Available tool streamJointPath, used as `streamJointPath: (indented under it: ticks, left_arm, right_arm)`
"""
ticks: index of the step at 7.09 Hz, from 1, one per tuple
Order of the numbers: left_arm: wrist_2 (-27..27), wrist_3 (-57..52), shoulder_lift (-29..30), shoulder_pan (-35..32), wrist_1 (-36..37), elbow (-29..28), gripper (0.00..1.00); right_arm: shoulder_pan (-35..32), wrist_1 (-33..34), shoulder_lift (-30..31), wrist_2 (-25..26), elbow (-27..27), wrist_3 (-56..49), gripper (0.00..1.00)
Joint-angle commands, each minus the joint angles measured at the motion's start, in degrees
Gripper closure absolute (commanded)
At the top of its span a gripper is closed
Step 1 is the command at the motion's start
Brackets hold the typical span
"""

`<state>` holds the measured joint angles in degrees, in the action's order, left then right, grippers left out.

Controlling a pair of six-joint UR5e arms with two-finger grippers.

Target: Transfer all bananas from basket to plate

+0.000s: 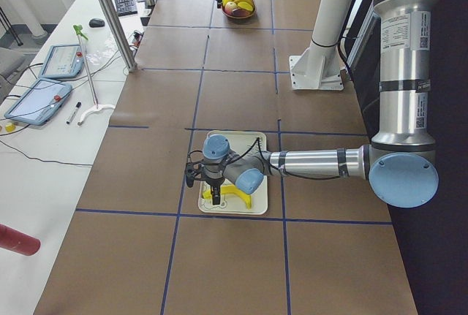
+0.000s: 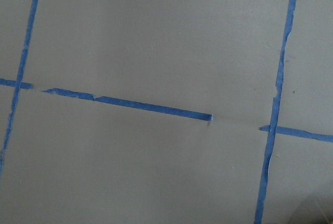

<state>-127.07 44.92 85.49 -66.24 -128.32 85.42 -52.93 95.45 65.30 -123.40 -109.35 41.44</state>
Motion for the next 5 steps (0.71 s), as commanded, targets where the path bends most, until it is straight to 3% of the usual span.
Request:
streamJointPath:
  ticks: [1, 2, 5]
  left_arm:
    - [-4.0, -3.1, 0.4, -4.6, 0.3, 2.0, 0.0]
    - [-4.1, -3.1, 0.6, -4.5, 1.0, 4.1, 0.0]
    - [-6.1, -3.1, 1.4, -4.2, 12.0, 12.9, 0.0]
  right_arm:
    - [-1.4, 0.0, 1.9, 0.0, -0.4, -3.9, 0.0]
    - [-3.0, 0.1, 5.0, -0.1, -2.1, -8.0, 0.0]
    - [-7.4, -0.6, 16.1, 0.0, -3.1, -28.3, 0.0]
